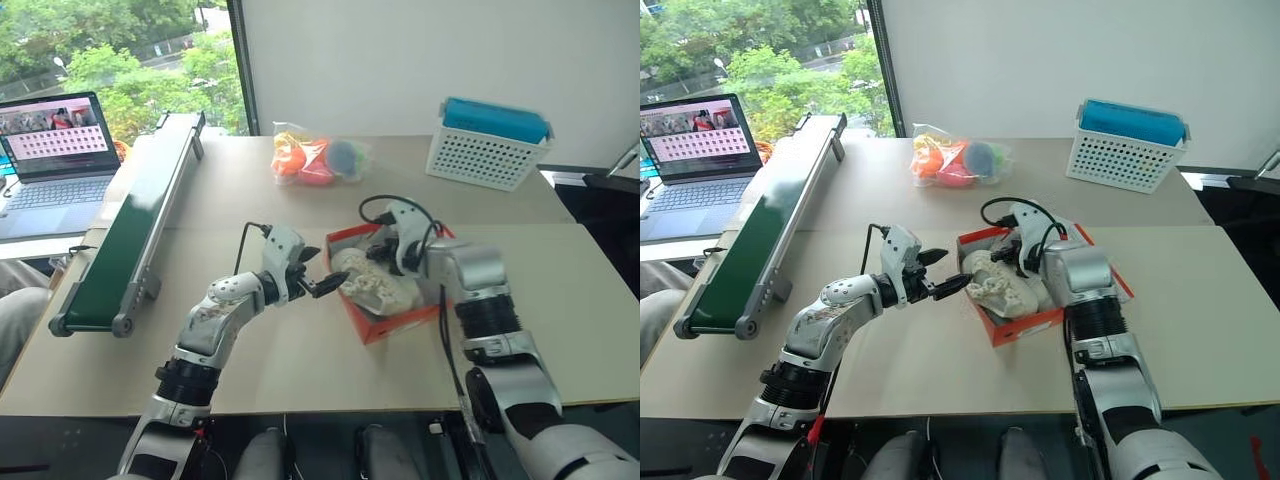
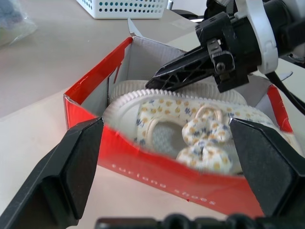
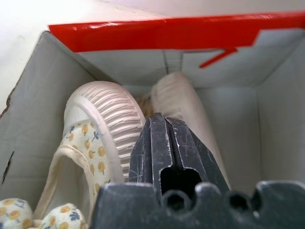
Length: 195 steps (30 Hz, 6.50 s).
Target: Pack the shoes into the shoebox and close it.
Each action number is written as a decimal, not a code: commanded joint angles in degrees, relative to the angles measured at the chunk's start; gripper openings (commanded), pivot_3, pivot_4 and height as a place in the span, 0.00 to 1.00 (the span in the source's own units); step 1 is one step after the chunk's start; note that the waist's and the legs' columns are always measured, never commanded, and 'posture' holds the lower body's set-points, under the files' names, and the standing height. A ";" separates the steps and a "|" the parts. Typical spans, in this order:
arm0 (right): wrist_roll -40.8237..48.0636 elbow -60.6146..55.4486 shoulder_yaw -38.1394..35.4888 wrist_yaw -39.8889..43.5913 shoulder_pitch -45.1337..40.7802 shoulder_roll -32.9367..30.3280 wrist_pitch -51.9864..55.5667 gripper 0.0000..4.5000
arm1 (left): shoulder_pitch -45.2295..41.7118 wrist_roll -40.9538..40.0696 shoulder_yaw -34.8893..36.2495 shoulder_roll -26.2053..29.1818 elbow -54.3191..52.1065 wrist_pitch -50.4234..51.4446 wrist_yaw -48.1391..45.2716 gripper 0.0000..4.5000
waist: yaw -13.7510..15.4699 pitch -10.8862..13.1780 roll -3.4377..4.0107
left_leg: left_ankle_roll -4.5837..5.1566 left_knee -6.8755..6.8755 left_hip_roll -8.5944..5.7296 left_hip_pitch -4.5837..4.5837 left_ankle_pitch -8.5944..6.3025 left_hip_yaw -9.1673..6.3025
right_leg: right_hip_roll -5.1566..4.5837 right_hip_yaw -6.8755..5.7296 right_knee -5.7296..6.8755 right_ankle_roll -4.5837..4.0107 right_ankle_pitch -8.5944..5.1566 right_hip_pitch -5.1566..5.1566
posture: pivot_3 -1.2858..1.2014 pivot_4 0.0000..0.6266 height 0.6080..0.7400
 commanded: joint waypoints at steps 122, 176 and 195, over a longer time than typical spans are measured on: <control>23.81 11.73 -81.22 -30.80 -2.03 0.59 -5.26 0.01 | -11.29 1.43 -2.46 -1.33 4.70 -5.74 -7.92 1.00 | 0.94 0.24 0.01 | 0.09 0.69 -0.08 -0.70 -0.06 -0.01 | -0.03 0.09 0.70 -0.01 -0.04 -0.58 | 0.52 0.24 0.73; 18.27 -12.54 -15.99 -4.63 6.83 -2.94 -5.76 0.01 | 0.16 0.03 4.28 3.50 -13.93 5.03 6.95 1.00 | 2.33 0.75 0.05 | 0.09 0.74 -0.07 0.00 -0.09 -0.17 | -0.14 0.02 0.63 0.02 -0.02 0.18 | 0.52 0.24 0.73; 4.73 -37.75 -27.15 -13.79 37.52 -15.82 -22.06 0.01 | 1.44 7.96 12.99 -4.40 7.39 -13.72 23.60 1.00 | 1.95 0.84 0.03 | 0.22 0.78 -0.09 -0.41 -0.16 -0.03 | -0.08 0.10 0.54 0.13 -0.03 -0.21 | 0.52 0.24 0.73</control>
